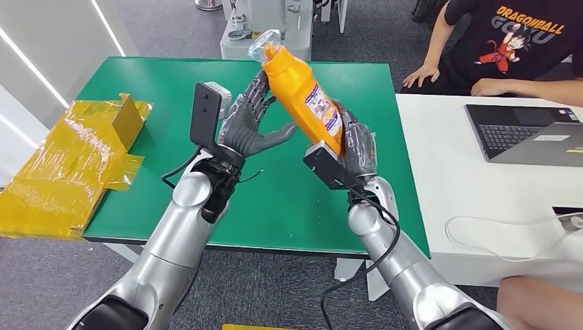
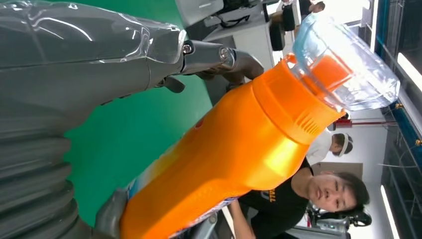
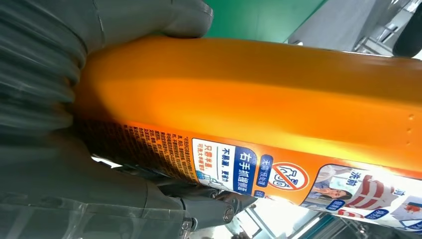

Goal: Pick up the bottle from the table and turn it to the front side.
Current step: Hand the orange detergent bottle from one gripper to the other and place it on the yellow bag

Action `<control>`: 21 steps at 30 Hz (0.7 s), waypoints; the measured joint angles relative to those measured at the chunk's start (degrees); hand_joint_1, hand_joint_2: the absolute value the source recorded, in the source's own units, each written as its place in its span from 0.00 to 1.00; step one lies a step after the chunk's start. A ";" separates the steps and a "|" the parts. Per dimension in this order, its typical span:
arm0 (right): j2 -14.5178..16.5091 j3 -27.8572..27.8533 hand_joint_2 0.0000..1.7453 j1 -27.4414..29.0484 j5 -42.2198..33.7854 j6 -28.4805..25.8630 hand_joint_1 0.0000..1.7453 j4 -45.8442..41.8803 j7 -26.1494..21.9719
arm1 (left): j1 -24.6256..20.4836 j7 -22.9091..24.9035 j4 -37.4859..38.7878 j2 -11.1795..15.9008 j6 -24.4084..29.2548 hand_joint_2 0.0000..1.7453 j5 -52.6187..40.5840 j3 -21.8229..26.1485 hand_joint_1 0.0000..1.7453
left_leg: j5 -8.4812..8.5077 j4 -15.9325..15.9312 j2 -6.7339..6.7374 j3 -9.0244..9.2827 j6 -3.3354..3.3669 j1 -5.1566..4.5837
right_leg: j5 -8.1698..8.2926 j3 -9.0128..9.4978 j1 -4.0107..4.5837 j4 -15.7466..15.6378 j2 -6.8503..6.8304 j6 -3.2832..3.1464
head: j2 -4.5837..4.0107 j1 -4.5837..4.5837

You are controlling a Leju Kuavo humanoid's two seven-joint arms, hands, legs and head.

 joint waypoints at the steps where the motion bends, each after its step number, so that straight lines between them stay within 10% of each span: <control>1: 0.16 -0.28 1.00 -0.27 0.12 -0.34 1.00 0.34 0.01 | -0.33 -0.04 0.40 -0.41 0.15 1.00 0.35 -0.11 0.00 | 0.00 0.00 0.00 0.00 0.00 0.00 | 0.00 0.00 0.00 0.00 0.00 0.00 | 0.00 0.00; 21: 1.54 -4.09 1.00 1.94 -3.12 5.25 1.00 -6.58 -4.73 | -0.52 -2.19 3.16 0.72 2.45 1.00 2.20 1.28 0.00 | 0.00 -0.04 0.01 -0.01 -0.01 0.01 | -0.01 -0.01 0.01 0.03 0.02 -0.01 | 0.00 -0.01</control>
